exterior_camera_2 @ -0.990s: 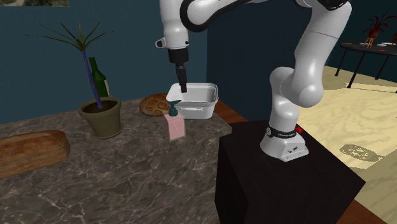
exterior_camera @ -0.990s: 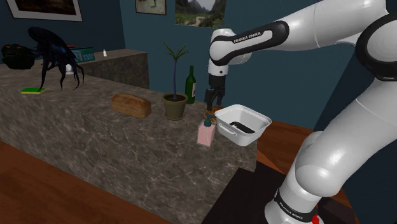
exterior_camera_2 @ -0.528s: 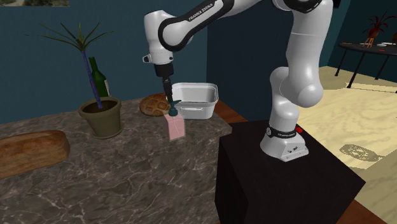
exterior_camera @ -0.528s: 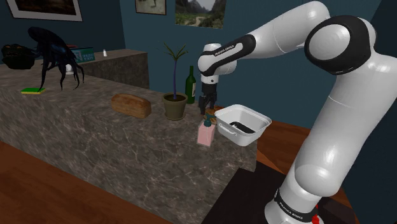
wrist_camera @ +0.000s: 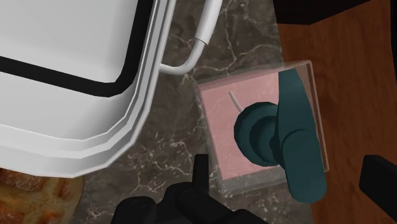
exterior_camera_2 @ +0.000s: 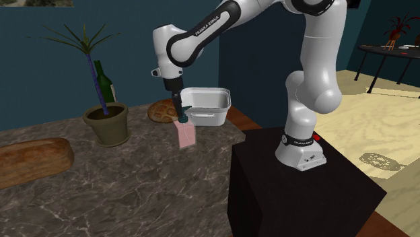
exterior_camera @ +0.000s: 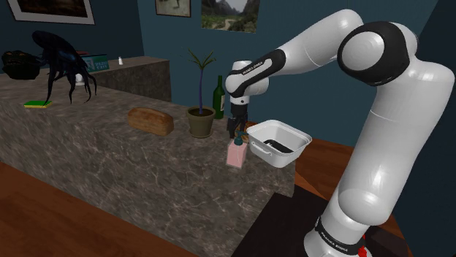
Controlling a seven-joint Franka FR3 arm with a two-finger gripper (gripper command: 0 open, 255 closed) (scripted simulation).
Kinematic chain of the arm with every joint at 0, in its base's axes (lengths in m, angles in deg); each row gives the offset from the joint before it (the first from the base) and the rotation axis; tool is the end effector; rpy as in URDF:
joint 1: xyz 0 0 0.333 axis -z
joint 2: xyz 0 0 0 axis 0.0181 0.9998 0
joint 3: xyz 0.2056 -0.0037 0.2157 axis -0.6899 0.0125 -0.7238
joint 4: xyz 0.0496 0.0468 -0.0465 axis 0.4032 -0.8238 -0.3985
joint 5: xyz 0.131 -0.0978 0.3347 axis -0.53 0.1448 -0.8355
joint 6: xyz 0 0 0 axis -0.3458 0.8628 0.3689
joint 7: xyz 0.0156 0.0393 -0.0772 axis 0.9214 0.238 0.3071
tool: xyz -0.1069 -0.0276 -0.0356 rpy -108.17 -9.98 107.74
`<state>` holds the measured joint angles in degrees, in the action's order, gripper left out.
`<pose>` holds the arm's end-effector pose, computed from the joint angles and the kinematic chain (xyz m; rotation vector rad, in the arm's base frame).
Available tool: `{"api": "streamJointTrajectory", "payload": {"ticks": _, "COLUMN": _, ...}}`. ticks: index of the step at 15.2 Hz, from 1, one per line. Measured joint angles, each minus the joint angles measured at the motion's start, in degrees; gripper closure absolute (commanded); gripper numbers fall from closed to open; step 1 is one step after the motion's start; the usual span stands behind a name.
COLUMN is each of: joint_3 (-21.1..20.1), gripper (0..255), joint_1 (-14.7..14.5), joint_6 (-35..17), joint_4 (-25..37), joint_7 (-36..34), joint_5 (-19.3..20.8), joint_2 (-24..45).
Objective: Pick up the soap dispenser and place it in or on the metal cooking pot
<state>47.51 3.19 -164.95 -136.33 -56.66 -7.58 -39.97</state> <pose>0.4974 -0.1430 0.3515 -3.0711 -0.0739 0.1391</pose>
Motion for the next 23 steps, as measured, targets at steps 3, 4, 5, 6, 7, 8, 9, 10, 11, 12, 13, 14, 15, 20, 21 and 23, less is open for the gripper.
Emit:
{"api": "streamJointTrajectory", "payload": {"ticks": 3, "joint_3": -0.04, "gripper": 0, "joint_1": -0.02, "joint_6": -0.82, "joint_4": -0.4, "joint_7": 0.07, "joint_5": -0.14, "joint_2": 0.42}}
{"api": "streamJointTrajectory", "payload": {"ticks": 4, "joint_3": -0.03, "gripper": 0, "joint_1": -0.01, "joint_6": -0.91, "joint_4": -0.47, "joint_7": 0.09, "joint_5": -0.15, "joint_2": 0.44}}
{"api": "streamJointTrajectory", "payload": {"ticks": 5, "joint_3": -0.03, "gripper": 0, "joint_1": -0.01, "joint_6": -0.95, "joint_4": -0.51, "joint_7": 0.09, "joint_5": -0.15, "joint_2": 0.43}}
{"api": "streamJointTrajectory", "payload": {"ticks": 6, "joint_3": -0.03, "gripper": 0, "joint_1": -0.01, "joint_6": -0.98, "joint_4": -0.53, "joint_7": 0.1, "joint_5": -0.15, "joint_2": 0.43}}
{"api": "streamJointTrajectory", "payload": {"ticks": 7, "joint_3": -0.03, "gripper": 0, "joint_1": -0.01, "joint_6": -0.99, "joint_4": -0.55, "joint_7": 0.1, "joint_5": -0.15, "joint_2": 0.43}}
{"api": "streamJointTrajectory", "payload": {"ticks": 8, "joint_3": -0.03, "gripper": 255, "joint_1": -0.01, "joint_6": -0.99, "joint_4": -0.55, "joint_7": 0.1, "joint_5": -0.15, "joint_2": 0.43}}
{"api": "streamJointTrajectory", "payload": {"ticks": 9, "joint_3": -0.03, "gripper": 255, "joint_1": -0.01, "joint_6": -0.99, "joint_4": -0.55, "joint_7": 0.1, "joint_5": -0.15, "joint_2": 0.43}}
{"api": "streamJointTrajectory", "payload": {"ticks": 10, "joint_3": -0.03, "gripper": 255, "joint_1": -0.01, "joint_6": -0.99, "joint_4": -0.53, "joint_7": 0.1, "joint_5": -0.15, "joint_2": 0.42}}
{"api": "streamJointTrajectory", "payload": {"ticks": 11, "joint_3": -0.03, "gripper": 255, "joint_1": -0.01, "joint_6": -0.99, "joint_4": -0.53, "joint_7": 0.1, "joint_5": -0.15, "joint_2": 0.42}}
{"api": "streamJointTrajectory", "payload": {"ticks": 12, "joint_3": -0.02, "gripper": 255, "joint_1": 0.0, "joint_6": -0.99, "joint_4": -0.52, "joint_7": 0.1, "joint_5": -0.15, "joint_2": 0.42}}
{"api": "streamJointTrajectory", "payload": {"ticks": 13, "joint_3": -0.02, "gripper": 255, "joint_1": -0.01, "joint_6": -0.99, "joint_4": -0.51, "joint_7": 0.1, "joint_5": -0.15, "joint_2": 0.42}}
{"api": "streamJointTrajectory", "payload": {"ticks": 14, "joint_3": -0.03, "gripper": 255, "joint_1": -0.01, "joint_6": -1.0, "joint_4": -0.51, "joint_7": 0.09, "joint_5": -0.15, "joint_2": 0.42}}
{"api": "streamJointTrajectory", "payload": {"ticks": 15, "joint_3": -0.03, "gripper": 255, "joint_1": -0.01, "joint_6": -1.01, "joint_4": -0.51, "joint_7": 0.1, "joint_5": -0.15, "joint_2": 0.42}}
{"api": "streamJointTrajectory", "payload": {"ticks": 20, "joint_3": -0.02, "gripper": 255, "joint_1": -0.03, "joint_6": 0.03, "joint_4": 0.0, "joint_7": -0.06, "joint_5": 0.02, "joint_2": -0.08}}
{"api": "streamJointTrajectory", "payload": {"ticks": 21, "joint_3": 0.01, "gripper": 255, "joint_1": -0.01, "joint_6": 0.69, "joint_4": 0.29, "joint_7": -0.1, "joint_5": 0.13, "joint_2": -0.46}}
{"api": "streamJointTrajectory", "payload": {"ticks": 23, "joint_3": -0.01, "gripper": 255, "joint_1": -0.05, "joint_6": 1.95, "joint_4": 0.9, "joint_7": -0.31, "joint_5": 0.31, "joint_2": -1.12}}
